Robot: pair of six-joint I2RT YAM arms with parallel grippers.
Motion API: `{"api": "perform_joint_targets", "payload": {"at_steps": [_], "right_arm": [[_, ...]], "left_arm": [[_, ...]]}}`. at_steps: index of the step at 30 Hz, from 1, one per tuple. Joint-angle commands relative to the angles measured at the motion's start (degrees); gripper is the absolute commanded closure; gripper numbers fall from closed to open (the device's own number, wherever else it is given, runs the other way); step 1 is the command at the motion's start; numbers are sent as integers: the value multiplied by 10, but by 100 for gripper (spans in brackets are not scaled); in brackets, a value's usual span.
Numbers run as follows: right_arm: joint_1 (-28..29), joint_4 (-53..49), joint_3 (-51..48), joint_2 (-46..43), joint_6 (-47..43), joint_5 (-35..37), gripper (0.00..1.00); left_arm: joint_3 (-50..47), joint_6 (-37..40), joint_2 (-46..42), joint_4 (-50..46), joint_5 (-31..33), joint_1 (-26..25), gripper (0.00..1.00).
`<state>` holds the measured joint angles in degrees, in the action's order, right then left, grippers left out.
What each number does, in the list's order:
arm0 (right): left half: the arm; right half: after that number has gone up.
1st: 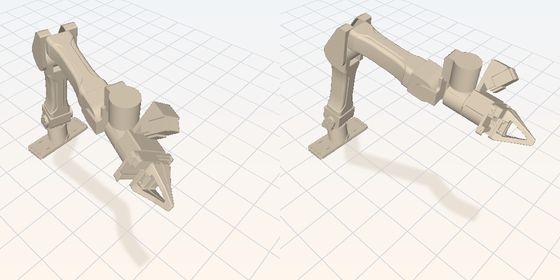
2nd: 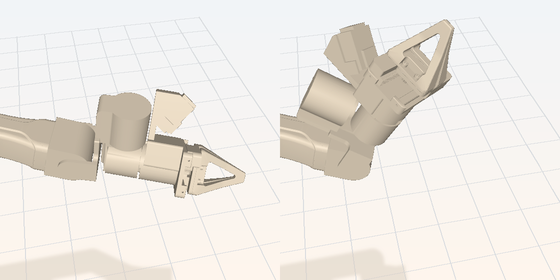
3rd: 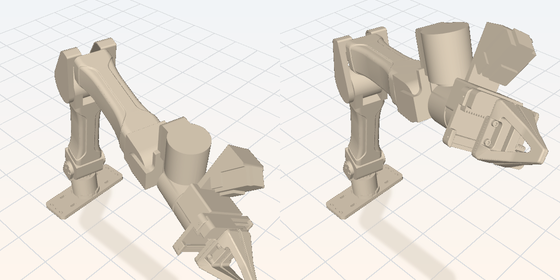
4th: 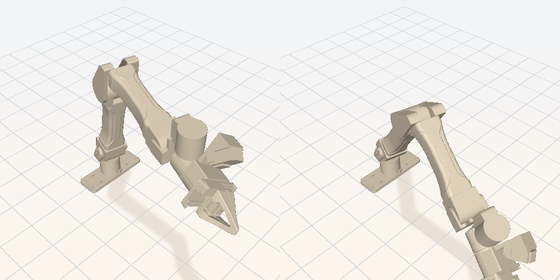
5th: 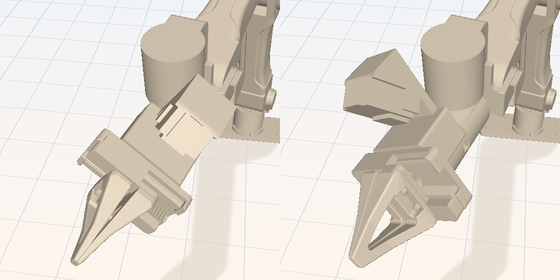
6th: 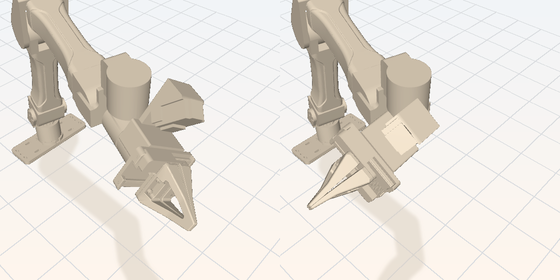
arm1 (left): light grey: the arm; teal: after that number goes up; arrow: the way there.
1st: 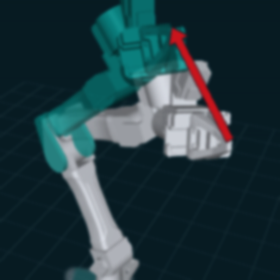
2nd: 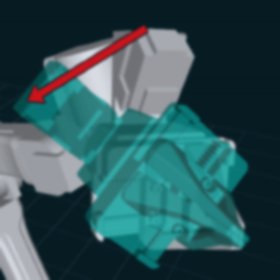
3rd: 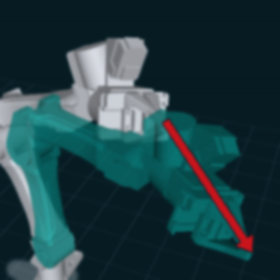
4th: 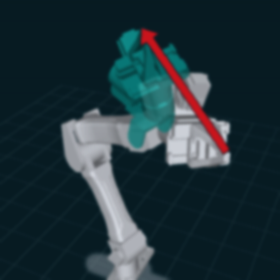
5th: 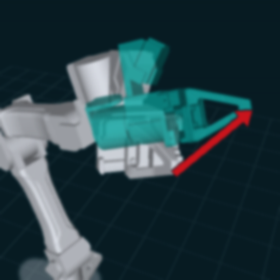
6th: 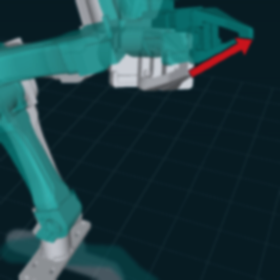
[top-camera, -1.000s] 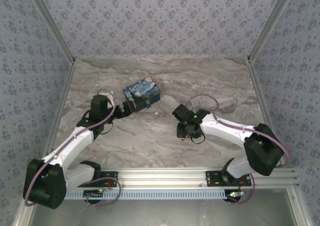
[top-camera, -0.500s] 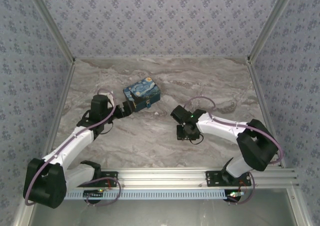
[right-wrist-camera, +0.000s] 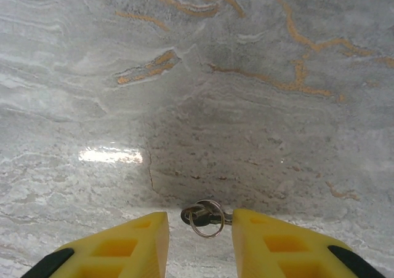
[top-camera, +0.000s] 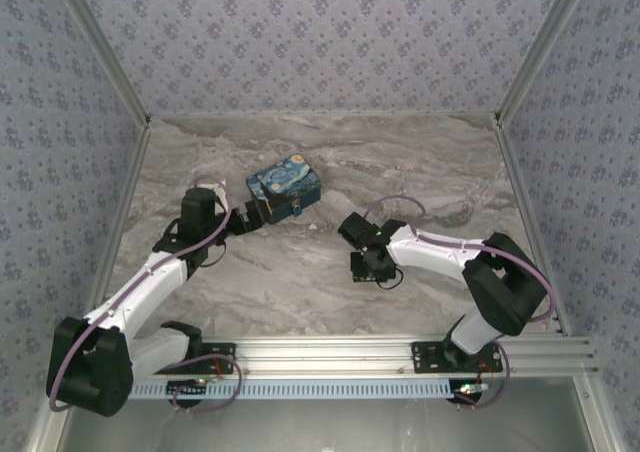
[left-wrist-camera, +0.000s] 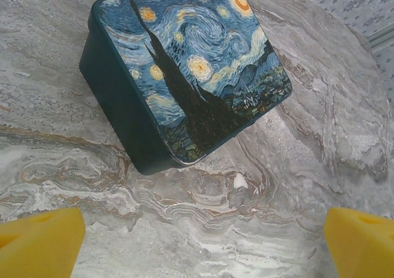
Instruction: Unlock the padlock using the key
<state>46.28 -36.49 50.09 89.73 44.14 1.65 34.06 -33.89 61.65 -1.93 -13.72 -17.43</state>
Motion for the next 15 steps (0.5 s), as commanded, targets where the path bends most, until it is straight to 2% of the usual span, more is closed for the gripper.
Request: {"api": "perform_joint_targets", "payload": {"at_steps": [1, 15], "right_arm": [[2, -7, 7, 7, 3, -2, 66], [-1, 4, 0, 19, 6, -12, 73]], "left_arm": [[23, 9, 0, -7, 2, -4, 1], [24, 10, 0, -12, 2, -4, 1]]}}
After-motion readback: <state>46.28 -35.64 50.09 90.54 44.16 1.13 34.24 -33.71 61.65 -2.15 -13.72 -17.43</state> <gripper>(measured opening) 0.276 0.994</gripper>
